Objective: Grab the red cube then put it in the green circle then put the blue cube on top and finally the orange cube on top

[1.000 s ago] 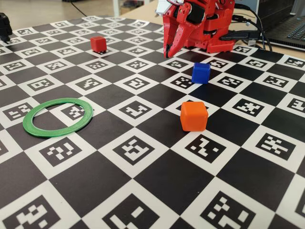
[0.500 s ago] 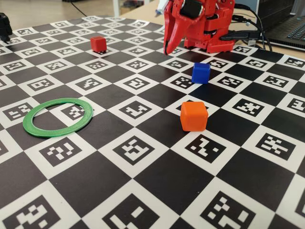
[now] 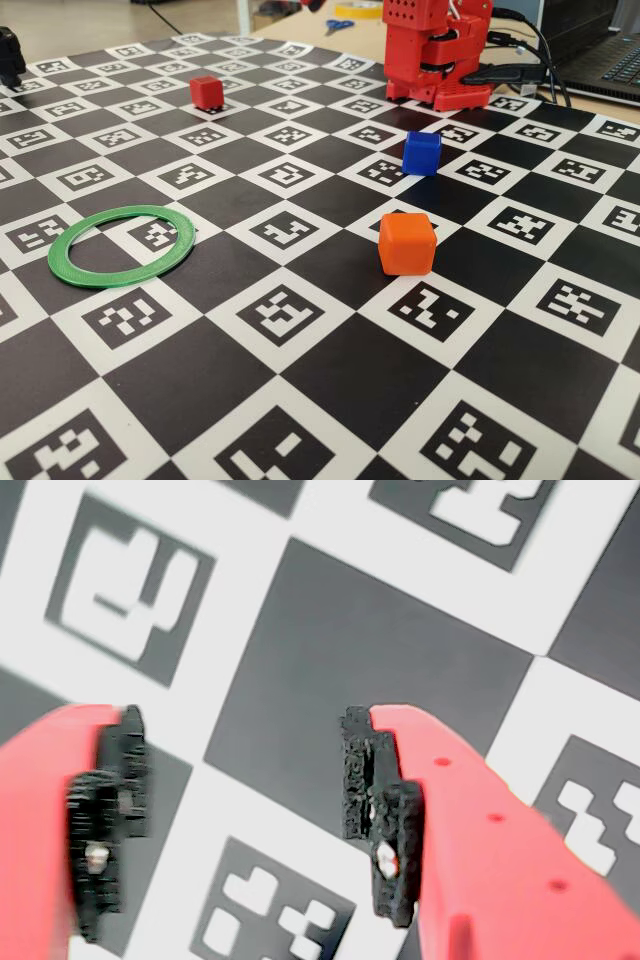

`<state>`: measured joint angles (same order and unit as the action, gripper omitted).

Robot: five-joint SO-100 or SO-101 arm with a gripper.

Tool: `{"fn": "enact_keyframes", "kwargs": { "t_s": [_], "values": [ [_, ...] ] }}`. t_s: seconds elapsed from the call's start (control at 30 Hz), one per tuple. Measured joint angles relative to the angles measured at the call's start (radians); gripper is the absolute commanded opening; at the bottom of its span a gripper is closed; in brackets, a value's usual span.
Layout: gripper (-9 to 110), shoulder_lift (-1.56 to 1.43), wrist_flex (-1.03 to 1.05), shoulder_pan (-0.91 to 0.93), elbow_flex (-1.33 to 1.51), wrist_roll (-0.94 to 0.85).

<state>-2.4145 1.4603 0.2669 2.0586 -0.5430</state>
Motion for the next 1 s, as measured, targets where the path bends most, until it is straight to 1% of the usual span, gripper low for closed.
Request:
{"fn": "enact_keyframes", "kwargs": {
  "t_s": [0.23, 0.33, 0.43, 0.67, 0.83, 1.0],
  "values": [
    [31, 0.333, 0.212, 0.19, -0.357, 0.041],
    [36, 0.469, 0.252, 0.273, -0.495, 0.041],
    [38, 0.578, 0.253, 0.354, -0.595, 0.04],
    [39, 0.701, 0.229, 0.479, -0.652, -0.026],
    [40, 0.779, 0.215, 0.532, -0.652, -0.077],
    [40, 0.842, 0.153, 0.571, -0.652, -0.11]
  ]
}}
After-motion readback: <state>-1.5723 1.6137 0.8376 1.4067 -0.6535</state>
